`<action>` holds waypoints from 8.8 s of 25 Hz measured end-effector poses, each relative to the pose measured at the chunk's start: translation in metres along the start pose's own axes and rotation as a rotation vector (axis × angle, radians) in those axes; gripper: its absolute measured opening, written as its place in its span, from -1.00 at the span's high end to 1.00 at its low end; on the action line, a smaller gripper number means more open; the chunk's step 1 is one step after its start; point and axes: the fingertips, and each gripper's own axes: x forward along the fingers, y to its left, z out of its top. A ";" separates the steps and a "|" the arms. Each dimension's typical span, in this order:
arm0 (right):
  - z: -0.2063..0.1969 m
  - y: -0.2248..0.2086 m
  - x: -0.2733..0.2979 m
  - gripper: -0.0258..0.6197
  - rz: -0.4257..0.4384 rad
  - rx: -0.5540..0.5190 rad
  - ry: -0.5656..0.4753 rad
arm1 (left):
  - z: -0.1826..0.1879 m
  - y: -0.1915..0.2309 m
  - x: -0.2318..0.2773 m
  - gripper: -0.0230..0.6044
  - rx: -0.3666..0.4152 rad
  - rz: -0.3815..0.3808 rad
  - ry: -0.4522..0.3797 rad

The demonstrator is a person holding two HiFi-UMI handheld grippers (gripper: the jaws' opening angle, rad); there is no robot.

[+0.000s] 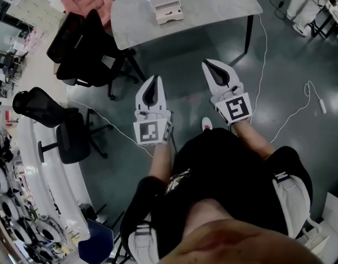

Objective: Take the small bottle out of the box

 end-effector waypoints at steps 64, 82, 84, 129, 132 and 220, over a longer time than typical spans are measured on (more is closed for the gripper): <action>-0.070 -0.148 0.229 0.94 -0.028 0.003 0.057 | -0.032 0.113 0.252 0.89 0.001 -0.055 0.015; -0.084 -0.159 0.326 0.93 -0.067 -0.001 0.076 | -0.042 0.185 0.323 0.89 -0.033 -0.108 0.024; -0.085 -0.162 0.330 0.93 -0.070 -0.014 0.067 | -0.043 0.185 0.327 0.89 -0.037 -0.118 0.020; -0.129 -0.168 0.425 0.93 -0.134 -0.049 0.093 | -0.095 0.252 0.394 0.89 -0.073 -0.231 0.017; -0.133 -0.171 0.428 0.93 -0.138 -0.043 0.101 | -0.100 0.256 0.398 0.89 -0.080 -0.229 0.043; -0.421 -0.298 0.579 0.93 0.237 0.210 0.466 | -0.452 0.212 0.582 0.40 0.152 -0.761 0.878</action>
